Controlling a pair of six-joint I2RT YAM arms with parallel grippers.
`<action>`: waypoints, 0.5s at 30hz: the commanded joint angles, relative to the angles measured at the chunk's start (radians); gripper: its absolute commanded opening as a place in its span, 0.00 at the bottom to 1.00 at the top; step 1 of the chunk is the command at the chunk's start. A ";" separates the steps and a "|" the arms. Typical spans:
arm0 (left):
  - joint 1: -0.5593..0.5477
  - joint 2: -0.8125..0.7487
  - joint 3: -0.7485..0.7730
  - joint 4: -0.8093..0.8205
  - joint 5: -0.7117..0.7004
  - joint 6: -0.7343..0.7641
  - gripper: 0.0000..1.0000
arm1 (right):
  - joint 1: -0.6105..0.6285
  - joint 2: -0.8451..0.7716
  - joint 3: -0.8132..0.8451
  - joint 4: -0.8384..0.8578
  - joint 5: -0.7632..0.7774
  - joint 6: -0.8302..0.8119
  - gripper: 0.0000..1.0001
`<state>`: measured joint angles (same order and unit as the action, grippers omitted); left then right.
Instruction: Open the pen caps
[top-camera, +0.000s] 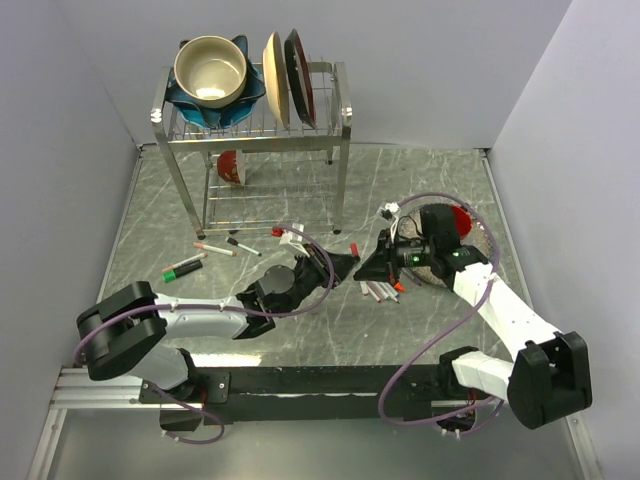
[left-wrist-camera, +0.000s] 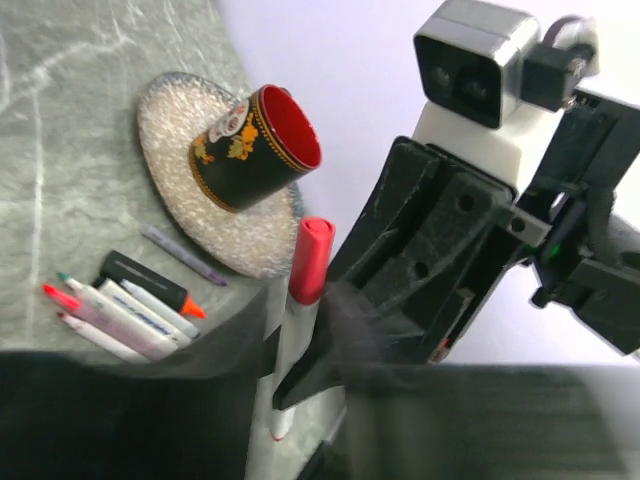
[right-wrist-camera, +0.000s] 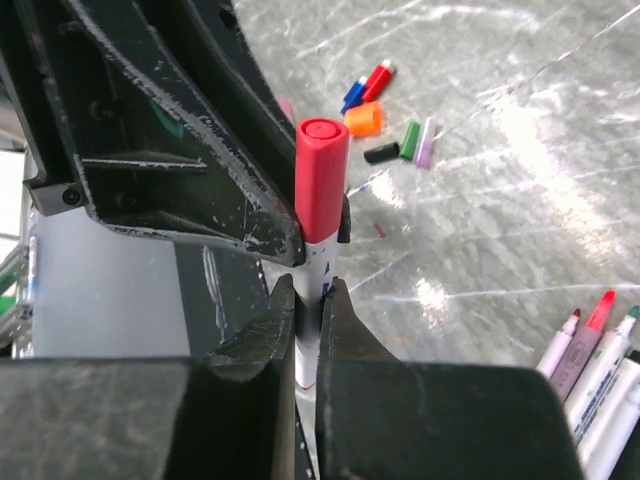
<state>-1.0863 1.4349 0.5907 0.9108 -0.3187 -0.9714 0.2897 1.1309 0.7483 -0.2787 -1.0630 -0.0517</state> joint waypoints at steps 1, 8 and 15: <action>0.000 -0.056 0.034 -0.006 0.007 0.054 0.58 | 0.014 0.010 0.078 -0.102 -0.078 -0.140 0.00; 0.006 -0.100 0.054 -0.067 0.036 0.120 0.67 | 0.016 0.085 0.160 -0.365 -0.158 -0.405 0.00; 0.011 -0.065 0.070 -0.050 0.075 0.112 0.49 | 0.014 0.081 0.151 -0.349 -0.167 -0.389 0.00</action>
<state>-1.0801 1.3575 0.6178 0.8398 -0.2920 -0.8791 0.2989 1.2171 0.8650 -0.6056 -1.1923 -0.4026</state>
